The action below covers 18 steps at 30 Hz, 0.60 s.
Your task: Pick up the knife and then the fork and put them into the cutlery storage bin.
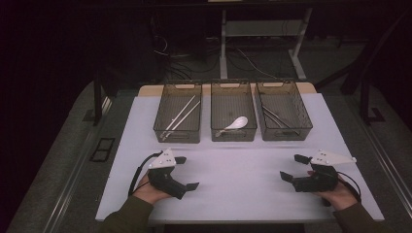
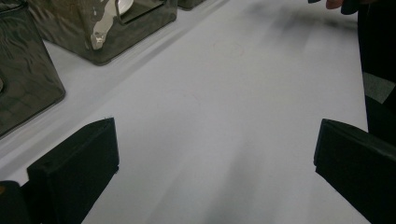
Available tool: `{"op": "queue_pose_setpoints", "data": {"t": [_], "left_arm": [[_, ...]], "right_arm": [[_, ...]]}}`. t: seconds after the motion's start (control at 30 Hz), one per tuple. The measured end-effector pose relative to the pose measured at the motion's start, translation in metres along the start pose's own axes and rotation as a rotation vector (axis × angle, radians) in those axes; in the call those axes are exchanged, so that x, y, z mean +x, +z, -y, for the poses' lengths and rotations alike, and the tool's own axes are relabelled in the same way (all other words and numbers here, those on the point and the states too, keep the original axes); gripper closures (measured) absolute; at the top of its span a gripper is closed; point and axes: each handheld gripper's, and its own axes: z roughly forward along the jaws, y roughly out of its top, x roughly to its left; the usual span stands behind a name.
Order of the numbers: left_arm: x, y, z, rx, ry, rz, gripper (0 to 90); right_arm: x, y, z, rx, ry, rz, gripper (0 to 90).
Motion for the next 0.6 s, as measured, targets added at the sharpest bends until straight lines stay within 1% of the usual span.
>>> {"op": "queue_pose_setpoints", "data": {"t": [0.2,0.37,0.6], "left_arm": [[-0.0003,-0.0001,0.0001,0.002,0.001,-0.002,0.0],[0.0001,-0.0002,0.0003,0.002,0.001,-0.001,0.0],[0.0000,-0.0003,0.0002,0.000,-0.001,-0.001,0.0]], "right_arm": [[0.0023,0.0030,0.0027,-0.001,0.008,-0.004,13.2],[0.0049,0.0065,0.0041,0.008,-0.009,-0.013,13.2],[0.0051,0.0060,0.0039,0.005,-0.011,-0.008,13.3]]}}
